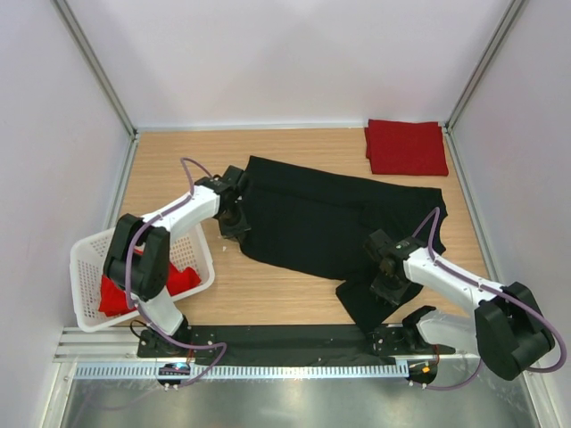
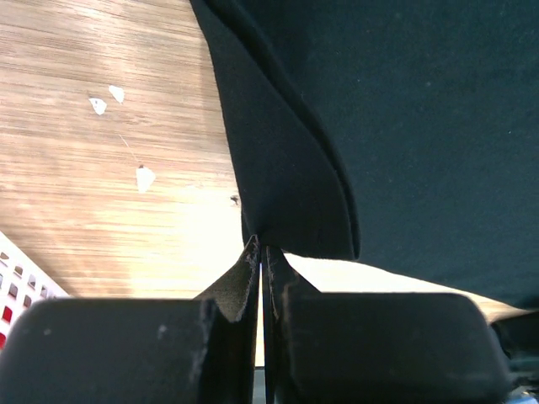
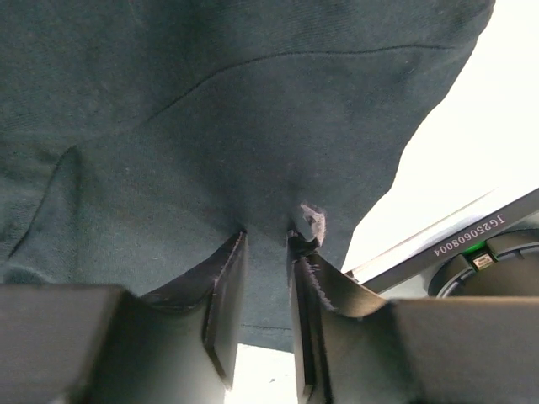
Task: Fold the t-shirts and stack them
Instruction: Fold the tshirt
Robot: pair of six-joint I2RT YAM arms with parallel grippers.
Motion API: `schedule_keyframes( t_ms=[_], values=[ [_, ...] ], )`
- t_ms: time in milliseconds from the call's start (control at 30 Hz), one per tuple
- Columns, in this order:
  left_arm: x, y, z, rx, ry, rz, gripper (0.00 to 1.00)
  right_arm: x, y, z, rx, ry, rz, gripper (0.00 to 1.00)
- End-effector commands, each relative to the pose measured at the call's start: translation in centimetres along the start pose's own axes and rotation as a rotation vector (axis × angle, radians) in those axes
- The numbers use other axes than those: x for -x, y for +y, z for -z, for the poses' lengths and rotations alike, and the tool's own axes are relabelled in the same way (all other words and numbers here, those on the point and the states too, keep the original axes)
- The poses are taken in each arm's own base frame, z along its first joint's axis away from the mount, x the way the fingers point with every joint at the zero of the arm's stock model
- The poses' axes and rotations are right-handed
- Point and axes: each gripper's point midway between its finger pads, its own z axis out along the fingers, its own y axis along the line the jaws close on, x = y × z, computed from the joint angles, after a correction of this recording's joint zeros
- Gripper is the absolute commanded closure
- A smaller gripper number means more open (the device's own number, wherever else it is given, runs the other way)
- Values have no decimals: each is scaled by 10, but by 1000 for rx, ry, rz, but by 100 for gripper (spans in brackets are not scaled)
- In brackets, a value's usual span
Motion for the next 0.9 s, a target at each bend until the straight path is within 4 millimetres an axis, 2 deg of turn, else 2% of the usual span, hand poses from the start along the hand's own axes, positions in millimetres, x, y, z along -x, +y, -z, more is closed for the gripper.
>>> schedule_keyframes(
  t_ms=[0, 167, 233, 300, 433, 500, 533, 567, 600, 733, 867],
  values=[
    [8, -4, 13, -58, -29, 25, 100, 9, 14, -9, 30, -40, -25, 68],
    [13, 3, 17, -81, -45, 76, 100, 13, 10, -9, 13, -64, -23, 83],
    [15, 5, 17, -86, -55, 87, 100, 14, 8, -9, 6, -71, -27, 94],
    [15, 6, 17, -87, -50, 89, 100, 15, 6, -9, 5, -77, -24, 98],
    [14, 4, 16, -97, -48, 97, 100, 17, 8, -3, 39, -84, -25, 99],
    [14, 4, 17, -99, -47, 100, 100, 17, 17, 6, 88, -76, -18, 88],
    [13, 3, 18, -102, -49, 98, 100, 18, 20, 9, 106, -74, -16, 77],
    [13, 4, 18, -102, -49, 101, 100, 18, 28, 15, 143, -68, -17, 57],
    [13, 3, 19, -105, -52, 99, 100, 17, 30, 17, 150, -59, -20, 52],
    [12, 5, 20, -101, -53, 101, 100, 10, 38, 21, 169, -8, -12, 48],
    [12, 4, 17, -98, -43, 103, 100, 4, 40, 5, 174, 17, -27, 48]
  ],
)
